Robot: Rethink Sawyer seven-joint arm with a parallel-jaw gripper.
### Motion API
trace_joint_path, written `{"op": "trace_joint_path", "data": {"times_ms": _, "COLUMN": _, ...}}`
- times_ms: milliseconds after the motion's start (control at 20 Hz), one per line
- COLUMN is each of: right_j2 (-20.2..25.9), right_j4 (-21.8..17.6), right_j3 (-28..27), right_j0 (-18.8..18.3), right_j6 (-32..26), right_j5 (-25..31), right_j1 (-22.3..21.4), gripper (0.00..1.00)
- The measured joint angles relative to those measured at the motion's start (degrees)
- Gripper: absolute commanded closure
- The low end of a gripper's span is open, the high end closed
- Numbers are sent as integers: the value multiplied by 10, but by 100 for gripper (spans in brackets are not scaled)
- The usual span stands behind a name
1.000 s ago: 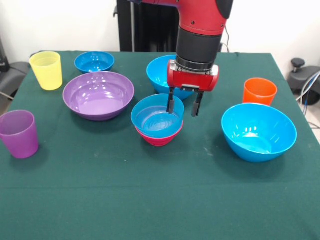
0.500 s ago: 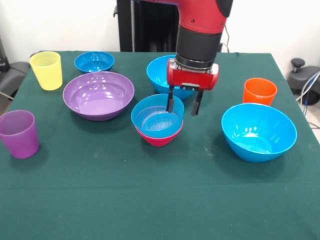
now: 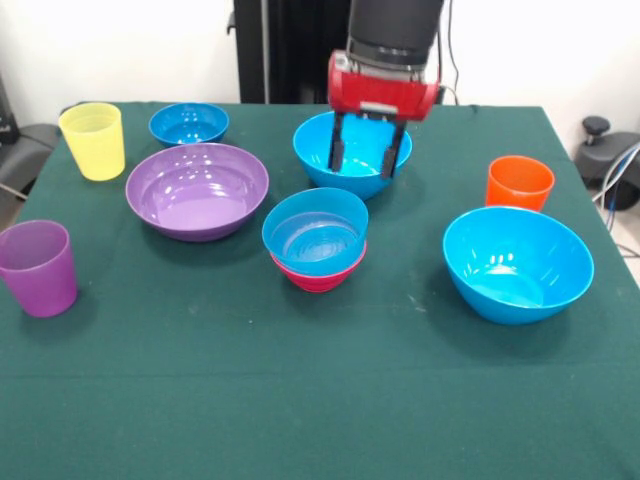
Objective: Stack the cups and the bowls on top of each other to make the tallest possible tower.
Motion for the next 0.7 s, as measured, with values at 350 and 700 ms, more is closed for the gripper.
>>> {"op": "trace_joint_path", "data": {"times_ms": 350, "right_j2": 0, "right_j4": 2, "right_j3": 42, "right_j0": -8, "right_j6": 0, "right_j5": 0, "right_j1": -49, "gripper": 0}}
{"op": "trace_joint_path", "data": {"times_ms": 700, "right_j2": 1, "right_j4": 2, "right_j3": 79, "right_j0": -15, "right_j6": 0, "right_j5": 0, "right_j1": -67, "gripper": 0}}
